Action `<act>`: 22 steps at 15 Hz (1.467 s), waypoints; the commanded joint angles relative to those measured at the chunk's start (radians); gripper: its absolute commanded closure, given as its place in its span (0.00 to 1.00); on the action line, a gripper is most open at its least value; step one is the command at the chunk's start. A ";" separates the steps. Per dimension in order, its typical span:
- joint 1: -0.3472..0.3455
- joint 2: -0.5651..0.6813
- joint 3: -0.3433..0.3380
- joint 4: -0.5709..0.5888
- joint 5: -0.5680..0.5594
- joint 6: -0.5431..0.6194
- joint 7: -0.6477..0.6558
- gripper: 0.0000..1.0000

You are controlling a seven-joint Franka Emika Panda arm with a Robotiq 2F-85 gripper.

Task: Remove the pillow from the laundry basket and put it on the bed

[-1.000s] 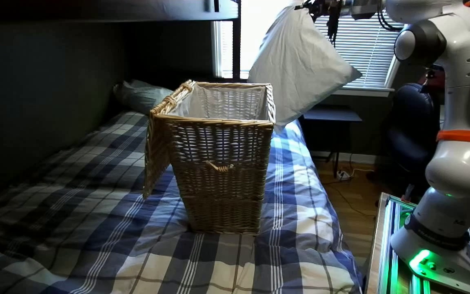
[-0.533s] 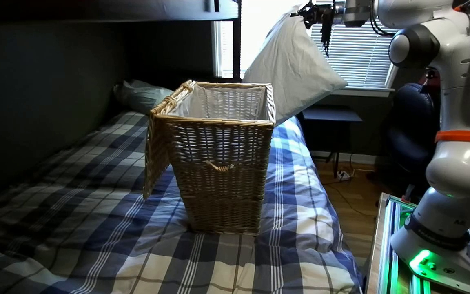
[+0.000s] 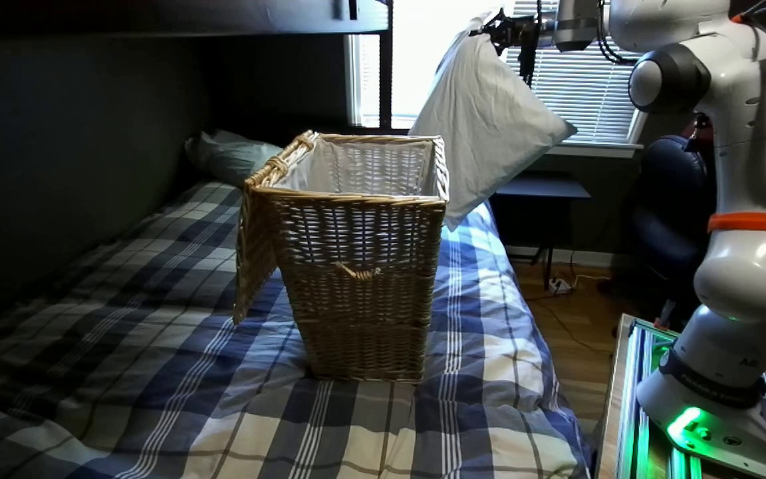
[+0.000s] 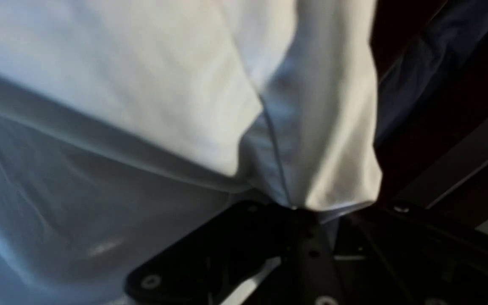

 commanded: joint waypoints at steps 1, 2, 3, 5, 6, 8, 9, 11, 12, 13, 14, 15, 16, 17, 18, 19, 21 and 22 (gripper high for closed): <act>-0.035 0.089 0.065 0.093 0.036 -0.032 0.076 0.98; -0.040 0.113 0.085 0.108 0.047 -0.039 0.099 0.98; -0.040 0.136 0.100 0.125 0.043 -0.042 0.114 0.98; -0.039 0.180 0.138 0.161 0.062 -0.034 0.164 0.98; -0.039 0.202 0.160 0.184 0.082 -0.029 0.192 0.98; -0.034 0.254 0.197 0.239 0.120 -0.012 0.230 0.98; -0.036 0.274 0.215 0.261 0.140 -0.016 0.244 0.98; -0.042 0.335 0.245 0.326 0.183 -0.035 0.263 0.98; -0.049 0.362 0.261 0.350 0.204 -0.043 0.269 0.98; -0.059 0.396 0.274 0.378 0.219 -0.065 0.277 0.98; -0.069 0.427 0.287 0.403 0.234 -0.083 0.284 0.98; -0.077 0.460 0.286 0.428 0.227 -0.100 0.300 0.66; -0.075 0.481 0.261 0.445 0.185 -0.105 0.306 0.65; -0.077 0.489 0.237 0.451 0.149 -0.105 0.331 0.60; -0.080 0.505 0.219 0.469 0.125 -0.105 0.332 0.51; -0.079 0.503 0.185 0.472 0.084 -0.090 0.360 0.44; -0.095 0.483 0.165 0.468 -0.028 -0.090 0.388 0.28; -0.098 0.477 0.150 0.483 -0.094 -0.088 0.407 0.19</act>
